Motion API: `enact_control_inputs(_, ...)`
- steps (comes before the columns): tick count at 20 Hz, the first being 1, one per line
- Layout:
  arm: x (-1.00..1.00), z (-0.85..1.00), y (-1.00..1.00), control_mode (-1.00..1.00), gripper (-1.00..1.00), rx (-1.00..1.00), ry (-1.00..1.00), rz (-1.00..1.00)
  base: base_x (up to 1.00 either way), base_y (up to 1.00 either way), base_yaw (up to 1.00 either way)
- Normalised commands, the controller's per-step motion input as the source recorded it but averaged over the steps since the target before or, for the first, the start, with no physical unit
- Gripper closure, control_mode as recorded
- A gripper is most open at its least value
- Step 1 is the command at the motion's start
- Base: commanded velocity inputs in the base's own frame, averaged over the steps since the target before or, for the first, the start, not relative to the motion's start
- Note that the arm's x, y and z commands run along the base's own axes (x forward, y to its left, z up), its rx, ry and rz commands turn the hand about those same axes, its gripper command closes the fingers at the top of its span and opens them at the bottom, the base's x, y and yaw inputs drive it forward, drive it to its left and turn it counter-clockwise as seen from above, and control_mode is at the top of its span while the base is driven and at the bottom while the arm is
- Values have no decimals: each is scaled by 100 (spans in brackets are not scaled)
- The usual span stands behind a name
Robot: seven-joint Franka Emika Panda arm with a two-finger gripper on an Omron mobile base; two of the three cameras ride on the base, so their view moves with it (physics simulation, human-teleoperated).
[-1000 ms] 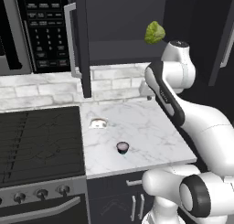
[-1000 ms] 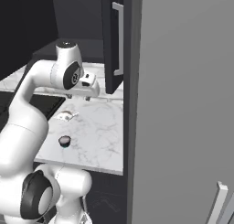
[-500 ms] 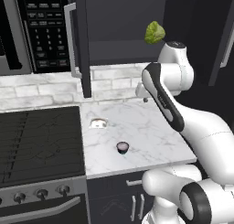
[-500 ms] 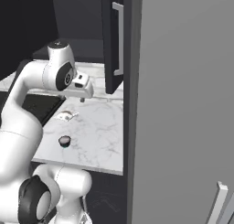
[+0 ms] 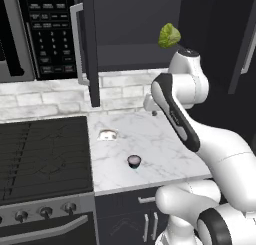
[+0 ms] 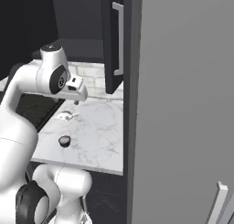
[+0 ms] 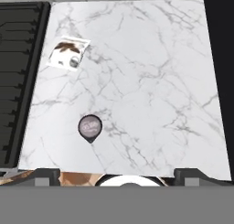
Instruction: Pick the yogurt and cereal from the counter and place them in the cabinets closest to them.
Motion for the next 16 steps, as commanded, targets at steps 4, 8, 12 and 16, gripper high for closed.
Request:
enact_control_inputs(4, 0, -3, 4, -100, -100, 5, 0, 0, 0, 0, 0)
enact_control_inputs(8, 0, -10, 9, -100, -100, 2, -1, 0, 0, 0, 0)
enact_control_inputs(12, 0, -15, 12, -100, -100, 1, 0, 0, 0, 0, 0)
enact_control_inputs(16, 0, -33, 17, -100, -100, 0, 0, 0, 0, 0, 0)
